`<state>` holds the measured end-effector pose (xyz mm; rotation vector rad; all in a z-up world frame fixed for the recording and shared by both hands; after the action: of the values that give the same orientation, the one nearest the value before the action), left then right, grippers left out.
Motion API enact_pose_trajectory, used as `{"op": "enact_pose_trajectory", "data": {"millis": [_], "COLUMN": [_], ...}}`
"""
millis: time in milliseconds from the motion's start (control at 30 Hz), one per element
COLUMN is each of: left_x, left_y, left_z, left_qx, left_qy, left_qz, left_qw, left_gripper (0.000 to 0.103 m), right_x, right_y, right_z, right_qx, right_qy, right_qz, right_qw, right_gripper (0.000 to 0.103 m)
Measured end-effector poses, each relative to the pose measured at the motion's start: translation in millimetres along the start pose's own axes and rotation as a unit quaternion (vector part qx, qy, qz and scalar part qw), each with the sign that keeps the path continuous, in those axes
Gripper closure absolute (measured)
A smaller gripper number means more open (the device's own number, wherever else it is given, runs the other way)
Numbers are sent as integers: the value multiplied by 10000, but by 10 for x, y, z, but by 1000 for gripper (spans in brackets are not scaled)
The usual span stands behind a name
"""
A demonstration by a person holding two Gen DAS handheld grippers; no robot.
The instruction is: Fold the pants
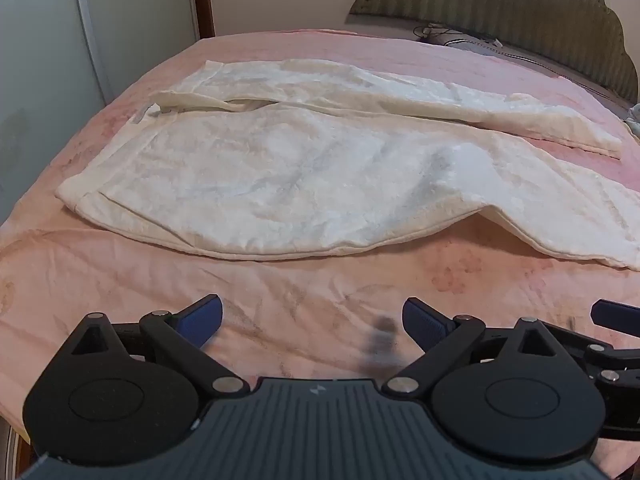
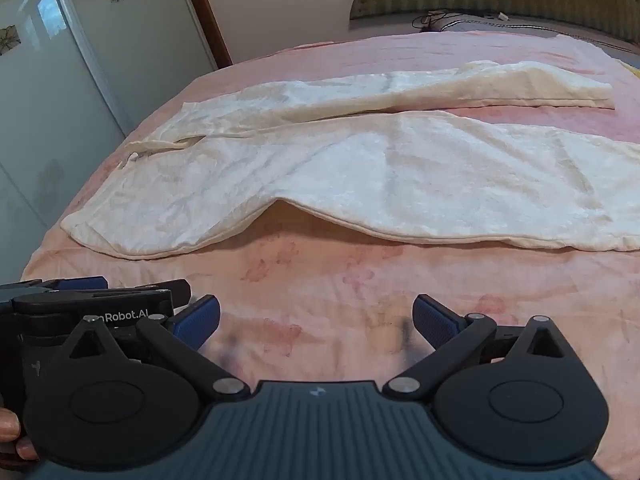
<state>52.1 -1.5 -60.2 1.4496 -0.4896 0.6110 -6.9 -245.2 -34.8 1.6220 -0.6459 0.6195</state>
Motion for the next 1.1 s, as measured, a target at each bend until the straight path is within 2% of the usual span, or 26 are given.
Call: {"op": "enact_pose_trajectory", "data": {"millis": [333, 800, 1100], "left_x": [-12, -13, -24], "left_y": [6, 17, -9], "left_z": [75, -2, -18], "left_qx": [-191, 32, 123], "left_qy": [-14, 74, 55], "left_qz": [-7, 52, -6], "left_qw": [9998, 10000, 9999], "left_gripper": [5, 5, 5], "right_x": [-51, -37, -37], "right_y": [-17, -39, -26], "right_z": [-32, 8, 34], "right_qx": [-43, -14, -242], "right_qy": [-20, 41, 193], "right_qz": [8, -59, -11], "right_qw": [10000, 10000, 9995], "right_gripper": [0, 0, 0]}}
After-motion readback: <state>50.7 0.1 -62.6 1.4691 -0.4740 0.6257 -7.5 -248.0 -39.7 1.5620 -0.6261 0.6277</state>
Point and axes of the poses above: each gripper's, at about its wrist camera, not at the fingertips, and y roughly against the way its jaws point, z to its right, x to its top, the point moved 8 cm from there along -y, roughly the way its jaws point, and after that the axes turned 10 degrees about y, right-handed, at the moved point
